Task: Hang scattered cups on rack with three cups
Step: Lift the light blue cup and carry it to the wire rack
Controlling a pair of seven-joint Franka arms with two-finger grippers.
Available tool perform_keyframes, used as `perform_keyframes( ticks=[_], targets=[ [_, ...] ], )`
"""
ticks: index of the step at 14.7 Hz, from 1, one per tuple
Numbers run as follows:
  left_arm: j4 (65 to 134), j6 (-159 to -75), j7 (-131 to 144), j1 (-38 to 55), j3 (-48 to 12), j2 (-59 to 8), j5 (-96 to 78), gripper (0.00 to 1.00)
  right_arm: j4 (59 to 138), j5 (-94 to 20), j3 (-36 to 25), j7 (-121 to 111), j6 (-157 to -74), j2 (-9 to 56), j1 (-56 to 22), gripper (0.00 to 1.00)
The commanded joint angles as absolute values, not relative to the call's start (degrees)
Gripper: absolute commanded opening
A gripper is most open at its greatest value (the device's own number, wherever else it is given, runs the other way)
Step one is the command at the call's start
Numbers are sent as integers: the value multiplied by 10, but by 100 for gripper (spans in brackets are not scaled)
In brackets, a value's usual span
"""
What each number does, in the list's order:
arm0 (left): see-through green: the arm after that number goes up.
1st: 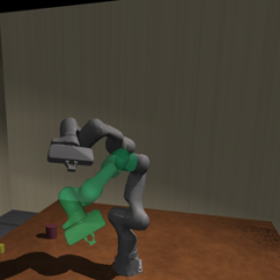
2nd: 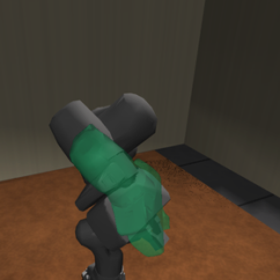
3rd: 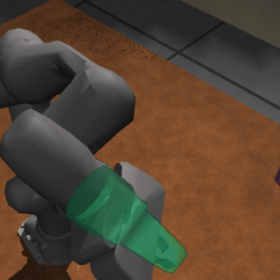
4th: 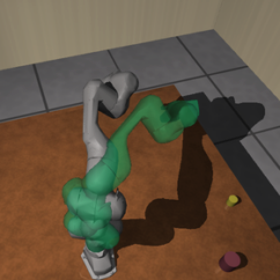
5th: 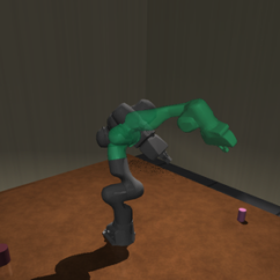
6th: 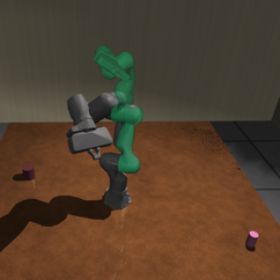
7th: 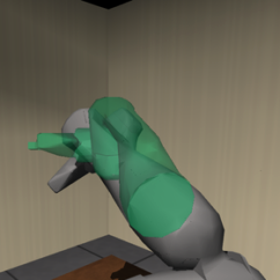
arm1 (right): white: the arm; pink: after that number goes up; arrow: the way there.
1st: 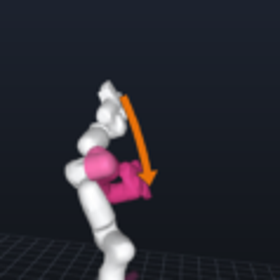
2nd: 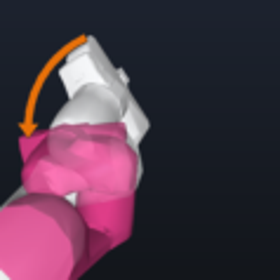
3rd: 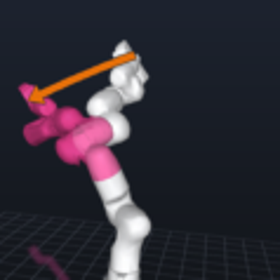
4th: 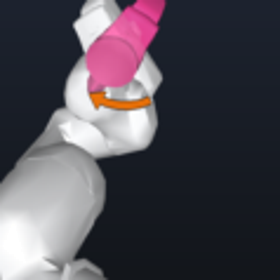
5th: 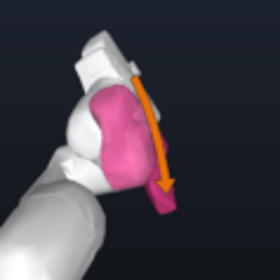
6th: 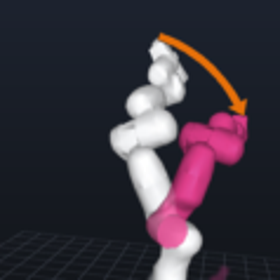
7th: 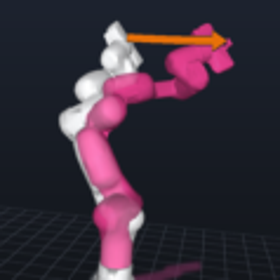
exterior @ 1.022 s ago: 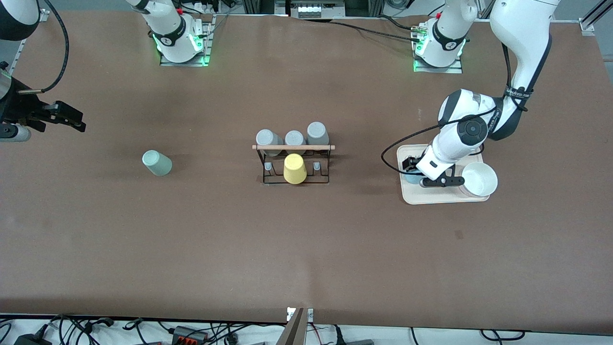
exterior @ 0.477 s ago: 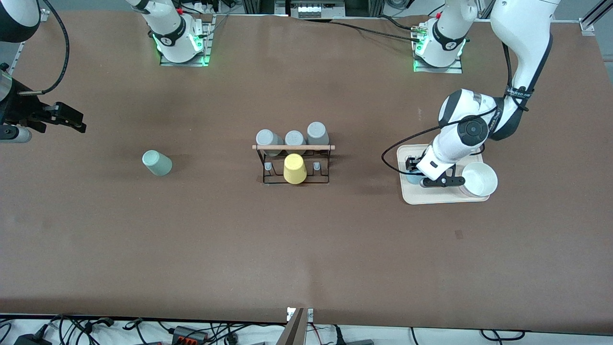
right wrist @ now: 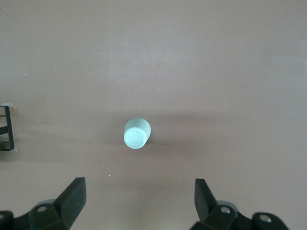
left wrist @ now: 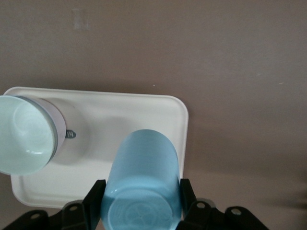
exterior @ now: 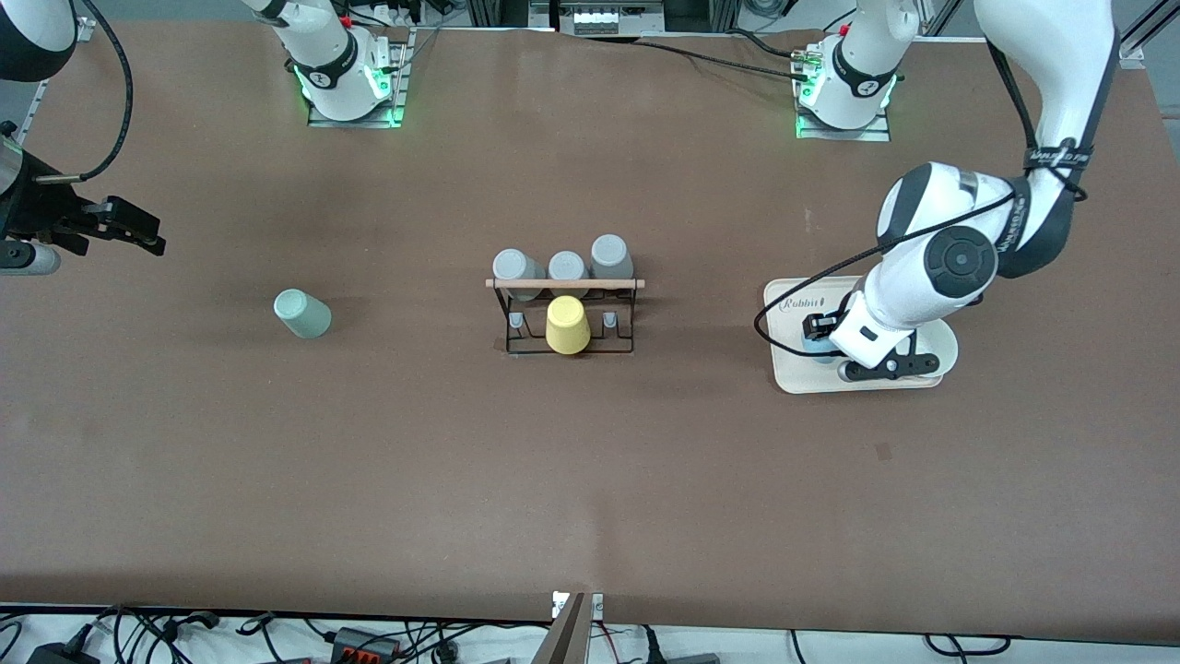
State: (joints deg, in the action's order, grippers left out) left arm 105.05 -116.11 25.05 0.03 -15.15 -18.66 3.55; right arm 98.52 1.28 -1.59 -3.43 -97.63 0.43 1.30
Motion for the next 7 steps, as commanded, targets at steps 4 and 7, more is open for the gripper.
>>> perform_keyframes(
  ticks=[4,7],
  targets=[
    [927,-1114,375,59,-161,-206,-28,47,977,11,-18,-34,-973,7,16,100],
    [861,-1114,461,98,-161,-242,-39,47,977,11,-18,-34,-974,8,15,100]
  ],
)
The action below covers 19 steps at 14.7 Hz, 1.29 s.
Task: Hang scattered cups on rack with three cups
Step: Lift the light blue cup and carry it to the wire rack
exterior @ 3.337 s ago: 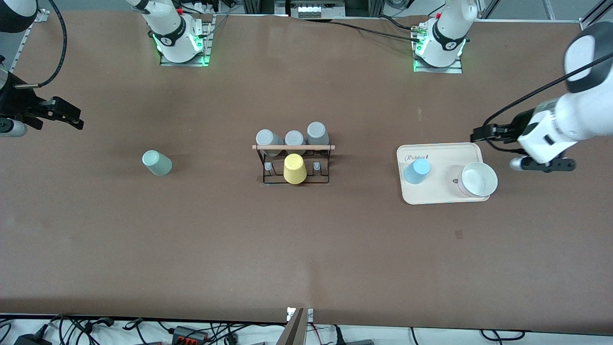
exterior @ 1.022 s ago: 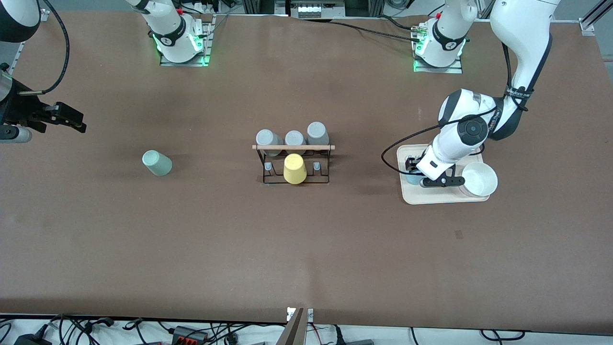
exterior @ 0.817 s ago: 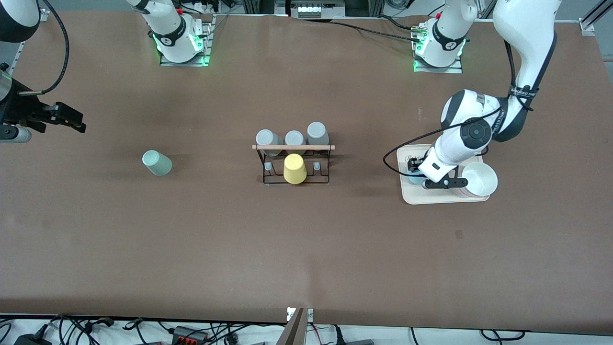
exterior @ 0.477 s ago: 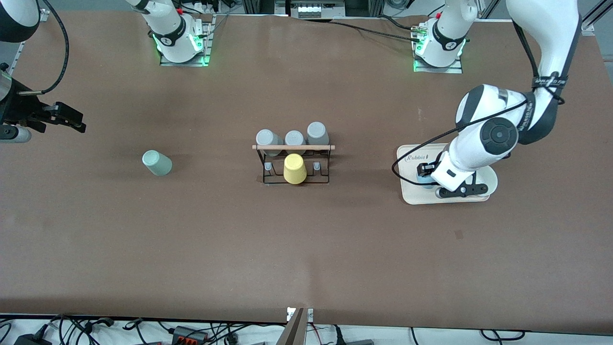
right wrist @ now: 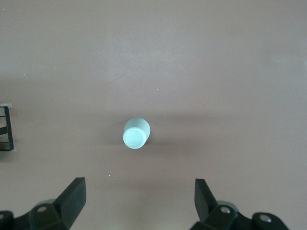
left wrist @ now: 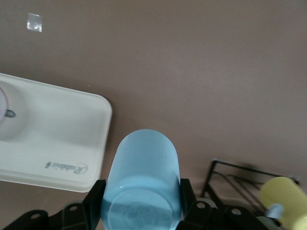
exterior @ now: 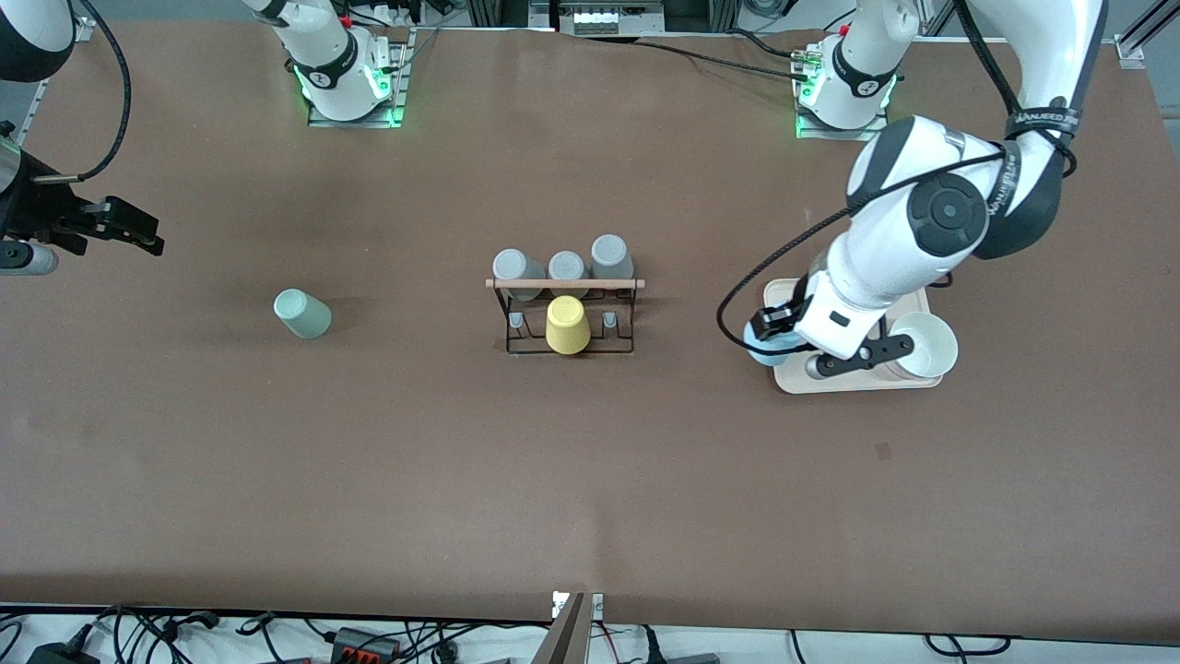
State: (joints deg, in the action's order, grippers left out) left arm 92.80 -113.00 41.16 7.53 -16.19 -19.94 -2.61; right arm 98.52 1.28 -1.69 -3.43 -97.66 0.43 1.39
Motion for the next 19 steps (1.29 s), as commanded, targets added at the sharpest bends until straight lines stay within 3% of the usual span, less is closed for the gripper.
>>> perform_keyframes(
  ticks=[1,7,19],
  targets=[
    [835,-1113,484,113,-161,-256,-48,46,977,11,-18,-34,-972,7,15,100],
    [747,-1092,602,206,-154,-337,-41,45,977,11,-18,-34,-973,8,16,100],
    [743,-1123,703,275,-150,-385,26,45,977,11,-18,-34,-974,7,16,100]
  ],
)
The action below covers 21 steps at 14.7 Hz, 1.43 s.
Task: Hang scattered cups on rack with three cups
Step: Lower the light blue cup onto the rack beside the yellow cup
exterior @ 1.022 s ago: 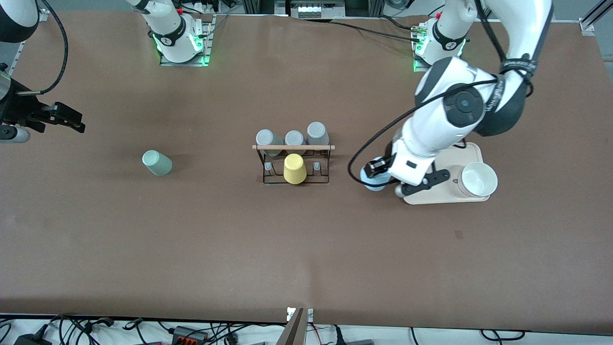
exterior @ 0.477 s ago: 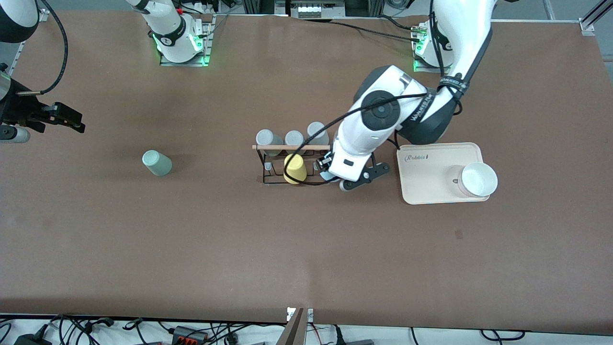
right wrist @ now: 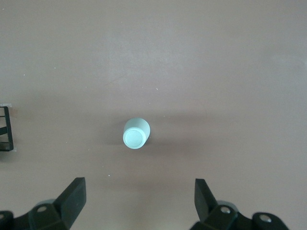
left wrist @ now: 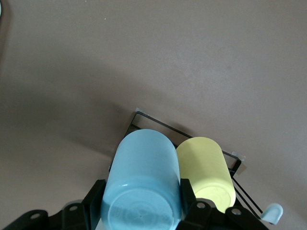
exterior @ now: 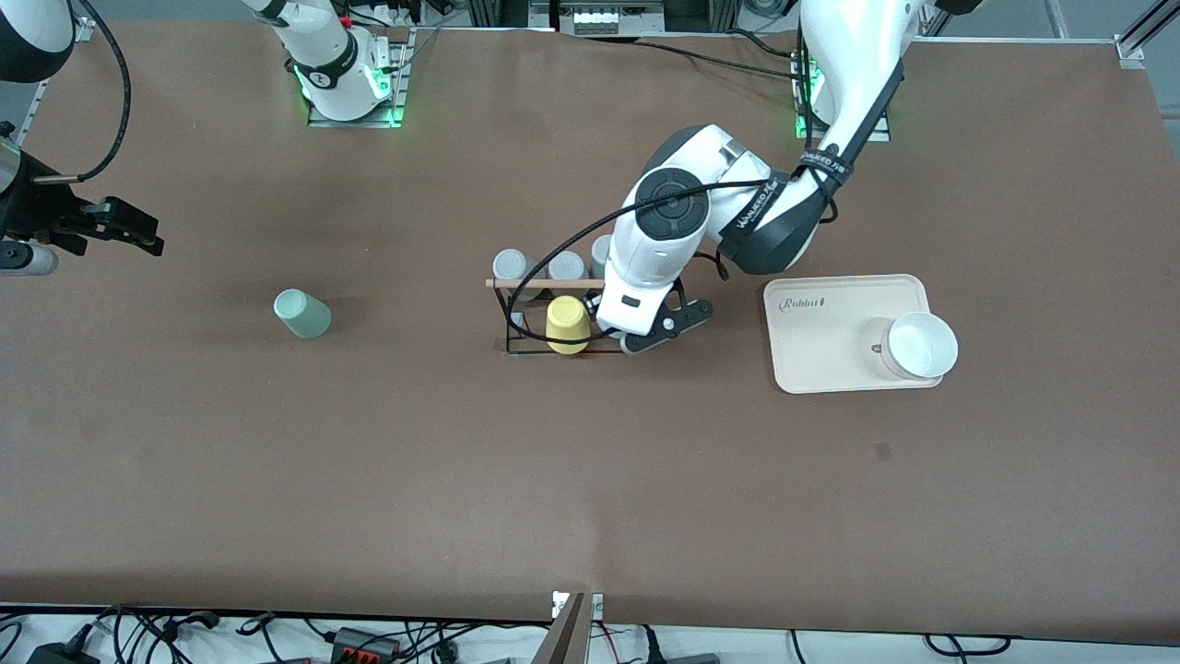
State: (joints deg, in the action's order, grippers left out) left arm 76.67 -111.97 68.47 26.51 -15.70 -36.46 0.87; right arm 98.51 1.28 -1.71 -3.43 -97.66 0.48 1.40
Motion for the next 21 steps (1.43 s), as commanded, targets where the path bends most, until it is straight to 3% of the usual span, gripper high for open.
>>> perform_keyframes(
  ticks=[1,15,21],
  targets=[
    [743,-1126,704,279,-150,-391,26,45,977,11,-18,-34,-974,8,15,100],
    [751,-1164,705,283,-150,-420,29,47,976,12,-18,-34,-976,23,18,100],
    [752,-1162,704,280,-151,-417,36,81,972,11,-17,-34,-976,31,17,100]
  ],
)
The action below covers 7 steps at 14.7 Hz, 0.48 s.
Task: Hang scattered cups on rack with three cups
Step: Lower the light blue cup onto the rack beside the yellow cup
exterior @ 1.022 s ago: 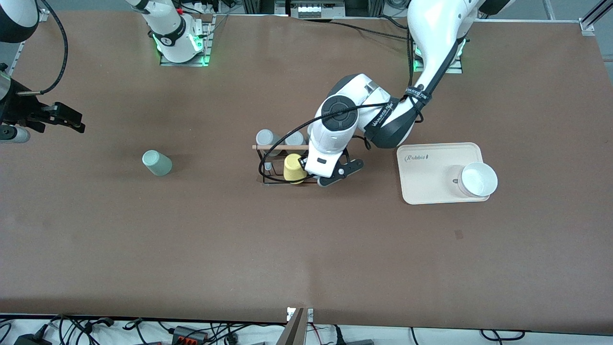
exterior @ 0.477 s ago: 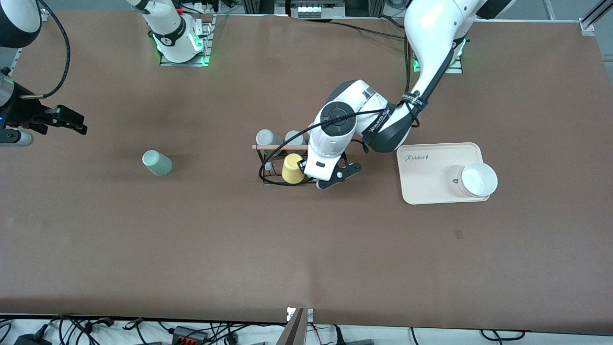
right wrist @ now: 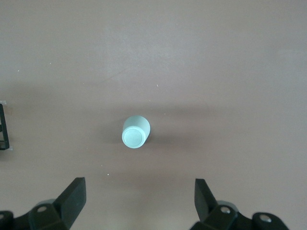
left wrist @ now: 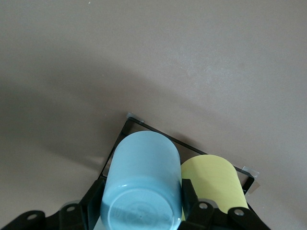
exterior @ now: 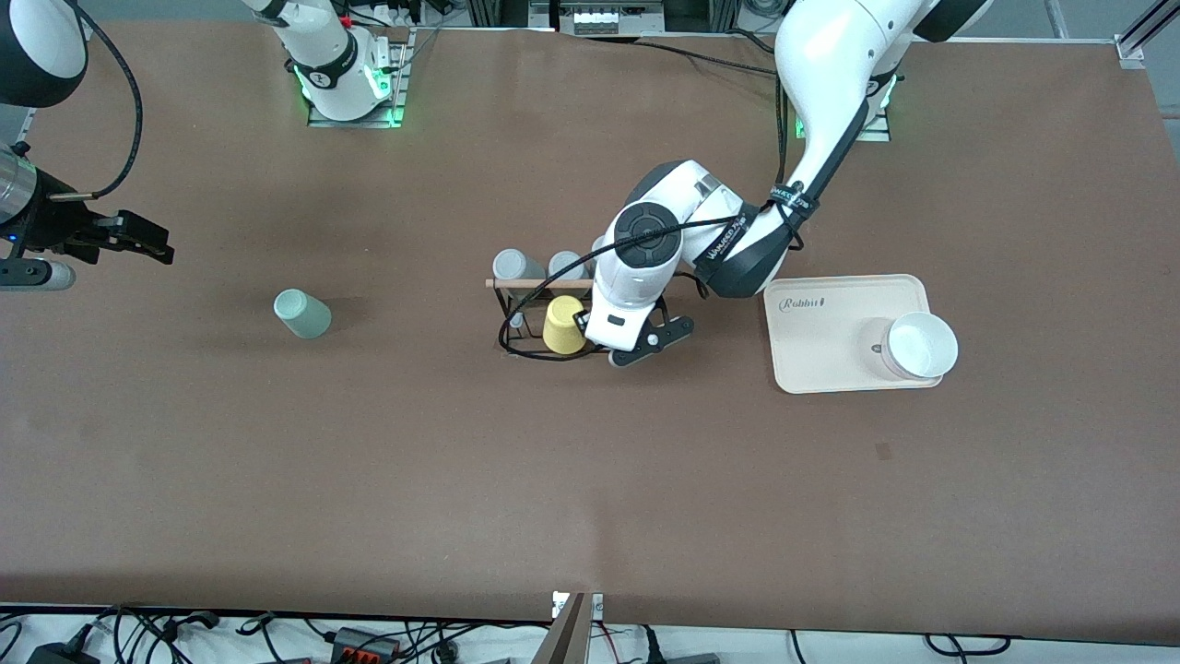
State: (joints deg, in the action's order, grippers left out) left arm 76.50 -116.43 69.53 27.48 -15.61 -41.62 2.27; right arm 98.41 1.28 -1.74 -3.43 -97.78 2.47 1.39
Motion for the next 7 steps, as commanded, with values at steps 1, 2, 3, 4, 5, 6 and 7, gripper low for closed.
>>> perform_keyframes(
  ticks=[1,2,3,4,5,6,7],
  targets=[
    [752,-1162,705,278,-151,-415,35,84,972,10,-17,-34,-976,31,17,100],
    [750,-1158,704,274,-150,-411,36,91,972,11,-17,-34,-975,32,14,100],
    [749,-1156,704,269,-149,-403,36,94,972,11,-17,-34,-976,32,12,100],
    [751,-1148,704,257,-147,-389,36,99,969,11,-17,-34,-976,32,11,100],
    [750,-1133,703,243,-146,-376,36,100,959,10,-16,-34,-976,33,11,100],
    [751,-1115,700,223,-147,-357,36,100,950,11,-14,-34,-976,43,11,100],
    [753,-1094,689,202,-148,-338,37,100,947,11,-14,-34,-976,53,10,100]
  ],
)
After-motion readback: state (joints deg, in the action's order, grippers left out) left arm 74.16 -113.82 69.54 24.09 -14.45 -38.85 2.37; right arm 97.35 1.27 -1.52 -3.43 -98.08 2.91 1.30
